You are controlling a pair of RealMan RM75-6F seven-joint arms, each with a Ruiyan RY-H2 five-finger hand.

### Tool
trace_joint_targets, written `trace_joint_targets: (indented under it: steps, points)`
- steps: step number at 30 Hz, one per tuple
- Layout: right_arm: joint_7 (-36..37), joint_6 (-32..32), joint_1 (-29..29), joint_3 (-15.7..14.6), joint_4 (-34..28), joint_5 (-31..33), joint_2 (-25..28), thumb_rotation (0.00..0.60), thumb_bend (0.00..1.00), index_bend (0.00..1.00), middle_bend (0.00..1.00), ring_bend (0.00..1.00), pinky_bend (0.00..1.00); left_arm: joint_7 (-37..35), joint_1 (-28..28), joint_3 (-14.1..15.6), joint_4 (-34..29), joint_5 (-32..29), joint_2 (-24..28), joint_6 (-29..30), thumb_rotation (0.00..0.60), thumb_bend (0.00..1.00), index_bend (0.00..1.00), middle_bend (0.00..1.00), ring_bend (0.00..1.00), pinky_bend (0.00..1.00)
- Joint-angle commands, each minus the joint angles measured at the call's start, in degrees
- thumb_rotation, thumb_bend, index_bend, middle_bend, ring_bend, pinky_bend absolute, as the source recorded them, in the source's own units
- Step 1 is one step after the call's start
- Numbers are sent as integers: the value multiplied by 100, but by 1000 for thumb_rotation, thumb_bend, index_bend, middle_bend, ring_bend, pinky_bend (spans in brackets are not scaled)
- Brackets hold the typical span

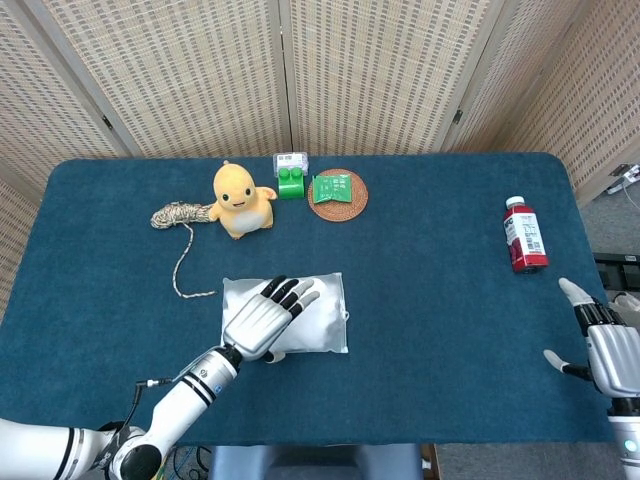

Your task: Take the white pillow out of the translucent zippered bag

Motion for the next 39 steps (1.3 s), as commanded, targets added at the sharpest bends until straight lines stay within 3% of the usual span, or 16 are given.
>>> trace_joint_targets:
  steps: [1,10,21,39]
  points:
    - [-2,-27,4,-6,21,8,-15,600,0,26,134,171,292,-62,-63,73,172,-82,-104,15,600,0,0,0,0,0]
    - [-52,-71,36,-5,11,-12,-48,600,0,26,135,171,292,-288,-142,216,426,-329,-163,-43,600,0,0,0,0,0]
    - [-97,-151,73,-25,2,-23,-81,600,0,26,138,171,292,-334,-480,142,751,-1189,-330,-218,600,0,0,0,0,0]
    - [-69,-267,96,-74,26,-14,-142,600,0,29,152,171,292,-257,-874,265,1288,-2251,-538,-230,600,0,0,0,0,0]
